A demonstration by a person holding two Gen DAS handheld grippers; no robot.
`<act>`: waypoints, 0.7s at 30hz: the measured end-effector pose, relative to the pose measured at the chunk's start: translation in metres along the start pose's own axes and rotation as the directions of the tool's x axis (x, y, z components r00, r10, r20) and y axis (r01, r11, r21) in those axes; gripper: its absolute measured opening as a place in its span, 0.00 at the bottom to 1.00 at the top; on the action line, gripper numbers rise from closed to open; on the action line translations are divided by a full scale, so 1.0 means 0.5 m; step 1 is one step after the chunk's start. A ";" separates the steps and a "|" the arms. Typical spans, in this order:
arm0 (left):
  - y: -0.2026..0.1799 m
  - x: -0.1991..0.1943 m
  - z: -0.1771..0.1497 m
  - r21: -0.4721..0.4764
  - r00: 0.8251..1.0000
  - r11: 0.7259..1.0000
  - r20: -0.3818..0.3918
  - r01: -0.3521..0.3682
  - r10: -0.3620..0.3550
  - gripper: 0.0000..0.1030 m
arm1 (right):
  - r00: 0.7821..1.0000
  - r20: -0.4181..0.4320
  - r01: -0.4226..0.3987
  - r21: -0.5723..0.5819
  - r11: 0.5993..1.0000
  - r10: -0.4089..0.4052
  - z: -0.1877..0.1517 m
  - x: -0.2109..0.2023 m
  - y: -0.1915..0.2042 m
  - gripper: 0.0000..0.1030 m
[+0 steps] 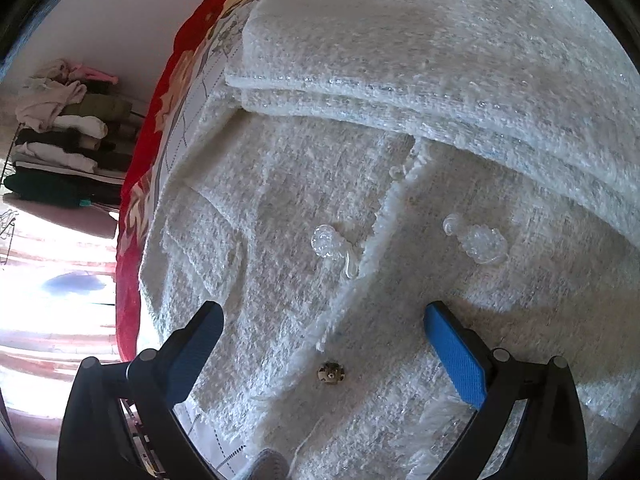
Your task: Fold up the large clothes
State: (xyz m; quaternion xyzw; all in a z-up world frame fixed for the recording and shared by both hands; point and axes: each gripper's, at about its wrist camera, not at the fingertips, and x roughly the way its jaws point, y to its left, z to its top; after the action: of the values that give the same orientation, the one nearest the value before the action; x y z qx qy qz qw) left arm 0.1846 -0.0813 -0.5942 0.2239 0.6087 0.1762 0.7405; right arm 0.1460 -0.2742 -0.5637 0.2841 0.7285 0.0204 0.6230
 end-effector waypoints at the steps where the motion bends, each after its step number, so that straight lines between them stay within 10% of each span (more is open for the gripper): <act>1: 0.000 0.000 0.000 -0.007 1.000 1.000 -0.004 0.000 0.000 1.00 | 0.999 0.018 0.042 -0.022 0.999 -0.042 -0.004 -0.001 0.006 0.15; 7: -0.002 -0.003 0.005 -0.014 0.999 1.000 -0.031 -0.011 0.010 1.00 | 0.989 -0.133 -0.050 0.133 0.990 0.068 -0.014 -0.069 -0.080 0.17; 12: 0.000 -0.002 0.004 -0.031 0.999 0.999 -0.039 -0.009 0.007 1.00 | 0.972 0.013 -0.228 0.313 0.922 0.236 0.080 -0.197 -0.225 0.32; 18: 0.000 -0.002 -0.001 -0.043 0.999 0.999 -0.038 -0.023 0.022 1.00 | 0.852 -0.088 -0.405 0.514 0.756 0.517 0.208 -0.069 -0.274 0.34; 21: 0.000 -0.001 -0.004 -0.049 0.999 0.998 -0.036 -0.025 0.024 1.00 | 0.909 -0.131 -0.318 0.394 0.863 0.395 0.220 -0.078 -0.232 0.08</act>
State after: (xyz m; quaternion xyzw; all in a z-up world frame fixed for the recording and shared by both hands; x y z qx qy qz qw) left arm 0.1826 -0.0813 -0.5938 0.2099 0.6144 0.2041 0.7327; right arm 0.2047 -0.4242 -0.5978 0.5209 0.7148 0.0300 0.4656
